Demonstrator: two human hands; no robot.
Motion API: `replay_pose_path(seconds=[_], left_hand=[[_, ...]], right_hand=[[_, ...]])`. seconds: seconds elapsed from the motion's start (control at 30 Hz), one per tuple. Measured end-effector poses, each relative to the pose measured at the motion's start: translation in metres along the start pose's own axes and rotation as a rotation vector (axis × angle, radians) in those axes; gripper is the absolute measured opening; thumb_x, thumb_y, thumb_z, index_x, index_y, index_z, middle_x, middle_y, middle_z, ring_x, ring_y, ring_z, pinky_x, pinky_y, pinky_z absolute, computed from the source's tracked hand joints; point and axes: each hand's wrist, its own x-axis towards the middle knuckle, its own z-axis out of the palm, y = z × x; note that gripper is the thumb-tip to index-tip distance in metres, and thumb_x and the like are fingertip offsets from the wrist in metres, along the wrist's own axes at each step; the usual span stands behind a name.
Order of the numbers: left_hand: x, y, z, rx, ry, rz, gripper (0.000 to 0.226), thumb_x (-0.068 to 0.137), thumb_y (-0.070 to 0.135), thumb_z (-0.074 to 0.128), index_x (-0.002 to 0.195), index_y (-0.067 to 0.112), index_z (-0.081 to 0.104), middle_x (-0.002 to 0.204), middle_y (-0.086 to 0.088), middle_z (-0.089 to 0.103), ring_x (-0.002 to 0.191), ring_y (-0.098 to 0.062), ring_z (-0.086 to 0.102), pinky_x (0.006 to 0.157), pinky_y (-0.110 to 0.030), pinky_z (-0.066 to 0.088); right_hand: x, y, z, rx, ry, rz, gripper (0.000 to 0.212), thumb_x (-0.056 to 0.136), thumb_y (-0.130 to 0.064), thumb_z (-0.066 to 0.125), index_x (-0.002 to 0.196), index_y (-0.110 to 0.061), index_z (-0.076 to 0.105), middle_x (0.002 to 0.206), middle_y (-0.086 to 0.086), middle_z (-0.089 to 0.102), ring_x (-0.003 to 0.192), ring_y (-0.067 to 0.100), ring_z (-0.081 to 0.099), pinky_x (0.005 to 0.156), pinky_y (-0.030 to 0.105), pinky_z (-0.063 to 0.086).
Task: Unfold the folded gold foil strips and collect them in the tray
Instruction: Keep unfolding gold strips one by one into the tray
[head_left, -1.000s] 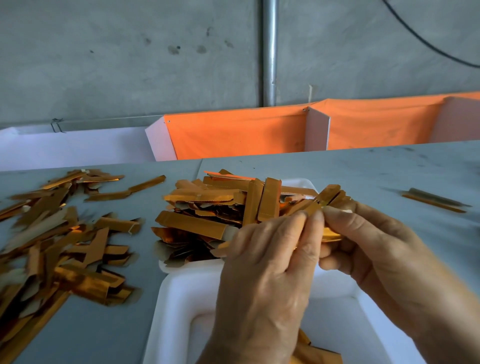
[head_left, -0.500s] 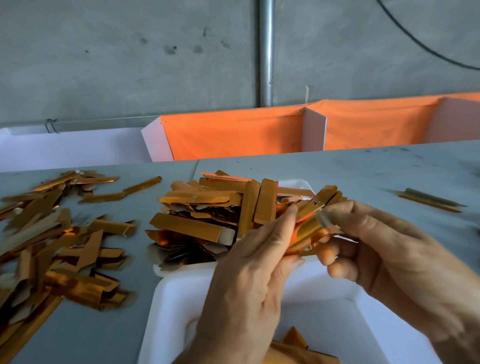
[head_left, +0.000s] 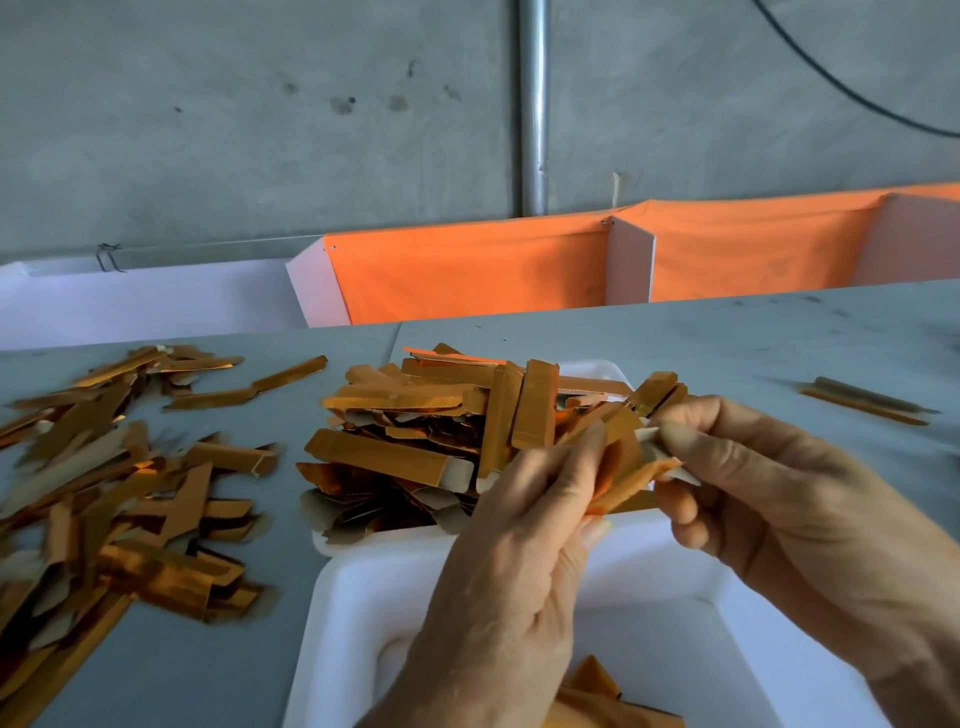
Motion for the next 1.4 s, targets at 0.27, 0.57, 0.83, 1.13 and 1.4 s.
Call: replay_pose_path(seconds=[0.27,0.57,0.83,1.13,1.4], left_hand=[[-0.001,-0.001,-0.004,0.009,-0.07,0.016,0.051,0.092,0.031,0.042,0.142,0.039,0.031,0.13,0.027,0.043,0.122,0.004,0.041,0.093,-0.004,0.033],[0.001,-0.004,-0.009,-0.11,-0.054,-0.033,0.052,0.087,0.024,0.053,0.135,0.041,0.044,0.126,0.031,0.049,0.121,0.007,0.044,0.093,-0.003,0.033],[-0.002,-0.006,-0.012,-0.135,-0.014,-0.055,0.052,0.087,0.025,0.053,0.132,0.05,0.042,0.125,0.034,0.048,0.12,0.009,0.045,0.09,0.001,0.032],[-0.003,-0.008,-0.013,0.016,-0.029,-0.007,0.055,0.088,0.025,0.051,0.139,0.044,0.038,0.125,0.031,0.047,0.118,0.003,0.047,0.088,-0.002,0.034],[-0.002,-0.009,-0.012,0.125,-0.058,0.015,0.054,0.088,0.029,0.048,0.139,0.041,0.039,0.126,0.028,0.047,0.12,-0.002,0.045,0.094,-0.013,0.039]], right_hand=[[0.001,-0.004,-0.004,-0.022,-0.072,0.085,0.03,0.05,-0.025,0.089,0.07,-0.013,0.069,0.057,0.005,0.053,0.044,0.013,0.048,0.041,0.019,0.042],[0.001,0.002,-0.001,-0.095,-0.094,-0.087,0.022,0.063,-0.027,0.083,0.074,-0.017,0.067,0.066,0.002,0.058,0.05,0.011,0.048,0.047,0.017,0.042],[-0.002,-0.004,-0.007,-0.136,-0.206,-0.081,0.047,0.054,-0.045,0.088,0.082,-0.012,0.07,0.068,0.007,0.062,0.059,0.013,0.058,0.053,0.02,0.048],[-0.003,0.002,0.002,-0.099,-0.176,-0.034,0.029,0.066,-0.032,0.083,0.079,-0.014,0.065,0.068,0.006,0.057,0.051,0.015,0.052,0.048,0.019,0.044],[-0.002,0.001,0.001,-0.125,-0.095,-0.012,0.01,0.068,-0.014,0.069,0.076,-0.013,0.064,0.057,0.005,0.045,0.044,0.014,0.042,0.042,0.018,0.038]])
